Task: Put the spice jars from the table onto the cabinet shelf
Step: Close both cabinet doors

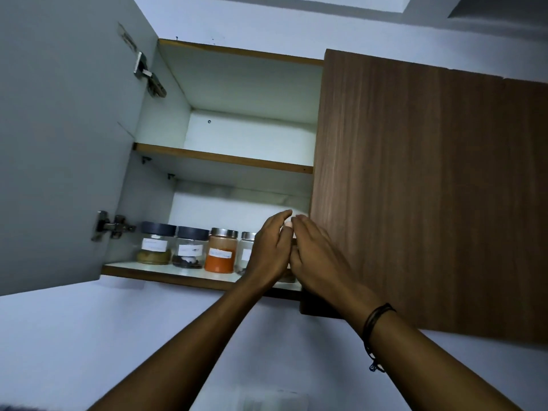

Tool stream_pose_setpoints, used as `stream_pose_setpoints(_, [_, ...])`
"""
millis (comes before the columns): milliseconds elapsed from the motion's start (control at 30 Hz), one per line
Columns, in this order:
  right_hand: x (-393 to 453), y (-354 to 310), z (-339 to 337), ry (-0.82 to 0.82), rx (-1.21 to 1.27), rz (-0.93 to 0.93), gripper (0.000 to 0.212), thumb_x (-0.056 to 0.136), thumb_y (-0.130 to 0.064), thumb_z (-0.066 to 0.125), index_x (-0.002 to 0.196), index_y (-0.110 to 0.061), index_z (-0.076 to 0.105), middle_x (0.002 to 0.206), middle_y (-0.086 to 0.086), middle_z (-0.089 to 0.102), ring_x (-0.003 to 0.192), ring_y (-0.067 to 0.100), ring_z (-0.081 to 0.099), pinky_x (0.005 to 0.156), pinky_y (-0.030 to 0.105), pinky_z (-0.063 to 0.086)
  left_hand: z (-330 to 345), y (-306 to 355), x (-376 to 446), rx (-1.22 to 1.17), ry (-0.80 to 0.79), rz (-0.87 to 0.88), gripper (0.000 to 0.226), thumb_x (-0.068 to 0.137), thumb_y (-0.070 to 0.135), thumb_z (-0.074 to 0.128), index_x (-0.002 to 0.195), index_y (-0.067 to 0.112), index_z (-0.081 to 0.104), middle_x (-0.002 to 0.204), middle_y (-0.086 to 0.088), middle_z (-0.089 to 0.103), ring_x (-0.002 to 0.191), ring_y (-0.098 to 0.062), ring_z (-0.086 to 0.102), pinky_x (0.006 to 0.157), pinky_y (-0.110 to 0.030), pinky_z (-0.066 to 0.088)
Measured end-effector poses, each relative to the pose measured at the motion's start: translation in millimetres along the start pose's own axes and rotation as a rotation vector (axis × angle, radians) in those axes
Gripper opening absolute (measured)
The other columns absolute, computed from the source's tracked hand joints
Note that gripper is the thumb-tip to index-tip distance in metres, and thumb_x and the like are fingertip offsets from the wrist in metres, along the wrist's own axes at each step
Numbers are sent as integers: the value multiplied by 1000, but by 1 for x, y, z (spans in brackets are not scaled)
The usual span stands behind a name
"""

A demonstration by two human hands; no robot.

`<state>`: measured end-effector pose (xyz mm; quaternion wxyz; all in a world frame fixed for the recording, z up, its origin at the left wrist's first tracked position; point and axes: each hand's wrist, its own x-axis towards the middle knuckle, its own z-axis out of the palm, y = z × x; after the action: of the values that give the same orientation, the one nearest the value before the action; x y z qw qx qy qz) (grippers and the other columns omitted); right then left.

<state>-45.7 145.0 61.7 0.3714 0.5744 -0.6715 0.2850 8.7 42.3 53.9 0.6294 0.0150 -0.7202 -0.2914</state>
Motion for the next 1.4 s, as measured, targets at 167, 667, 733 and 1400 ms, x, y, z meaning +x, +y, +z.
stream_pose_setpoints(167, [9,-85,-1,161,137,-199,47,93,-15,42,140,-11,42,144,4,47,130,21,43,108,35,38,-98,37,-16,119,146,104,43,94,25,38,125,11,65,122,0,68,111,-10,61,98,-23,47])
stream_pose_setpoints(667, [27,-337,1,217,587,-562,59,90,-14,46,147,-8,35,152,8,40,139,24,38,110,35,39,-367,144,-76,1048,357,226,42,89,20,47,126,11,65,125,-5,67,119,-20,57,107,-36,40])
stream_pose_setpoints(733, [26,-367,-5,214,660,-607,57,92,-15,46,147,-9,34,151,7,41,137,24,39,107,33,41,-395,163,-84,1218,406,314,38,85,17,51,119,9,68,120,-6,69,117,-22,58,113,-42,34])
stream_pose_setpoints(1400, [15,-436,4,-109,855,-620,64,101,-26,38,156,-18,7,166,-3,-3,151,12,-1,119,28,11,-449,173,-119,654,425,-68,46,89,19,48,131,37,54,126,16,65,118,-7,61,104,-44,47])
